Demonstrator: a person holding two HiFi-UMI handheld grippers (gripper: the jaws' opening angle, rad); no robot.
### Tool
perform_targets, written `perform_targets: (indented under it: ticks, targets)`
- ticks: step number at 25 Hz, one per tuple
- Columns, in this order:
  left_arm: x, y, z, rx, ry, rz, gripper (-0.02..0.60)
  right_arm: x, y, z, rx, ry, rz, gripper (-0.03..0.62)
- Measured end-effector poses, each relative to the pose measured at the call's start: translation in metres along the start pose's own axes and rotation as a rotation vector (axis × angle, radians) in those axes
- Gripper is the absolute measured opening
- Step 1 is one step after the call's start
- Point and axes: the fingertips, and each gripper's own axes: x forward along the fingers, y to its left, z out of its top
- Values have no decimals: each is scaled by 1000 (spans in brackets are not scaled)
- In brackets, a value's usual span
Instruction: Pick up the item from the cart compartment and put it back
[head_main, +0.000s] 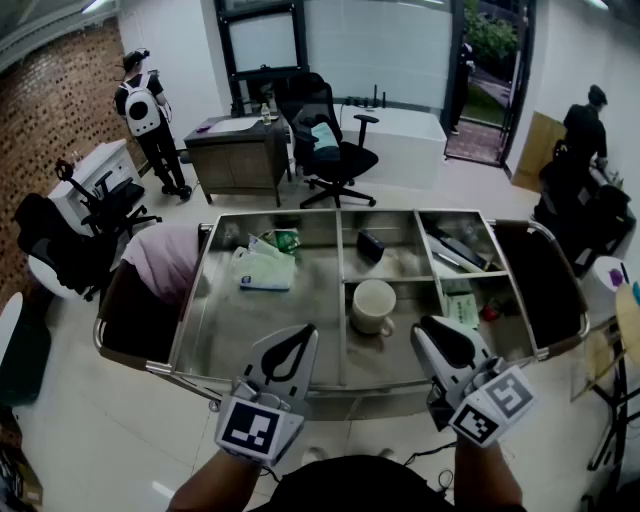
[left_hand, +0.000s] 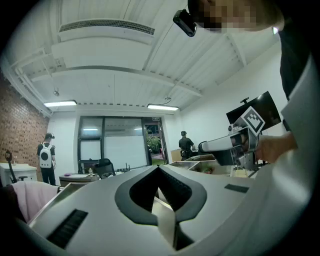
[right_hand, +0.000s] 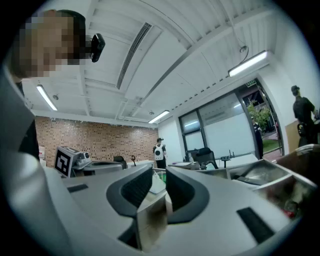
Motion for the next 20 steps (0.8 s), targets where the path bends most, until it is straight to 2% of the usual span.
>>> perform_targets:
  ticks: [1, 3, 4, 6, 16, 20]
  targets:
    - [2, 2, 1, 0, 0, 1, 0, 3, 0, 2, -6, 2, 4, 124]
    - [7, 5, 3, -1, -1, 1, 0, 9, -1, 5, -21, 12, 15, 237]
    - [10, 7, 3, -4, -2, 2, 0, 12, -1, 6, -31, 21, 22, 242]
    - [16, 11, 5, -14, -5, 5, 0, 20, 0, 8, -52, 36, 33, 321]
    - [56, 39, 5, 9, -5, 30, 0, 67, -9, 8, -123, 108, 31, 324]
    - [71, 48, -9, 3, 23, 40, 0, 88, -20, -7, -146, 165, 18, 387]
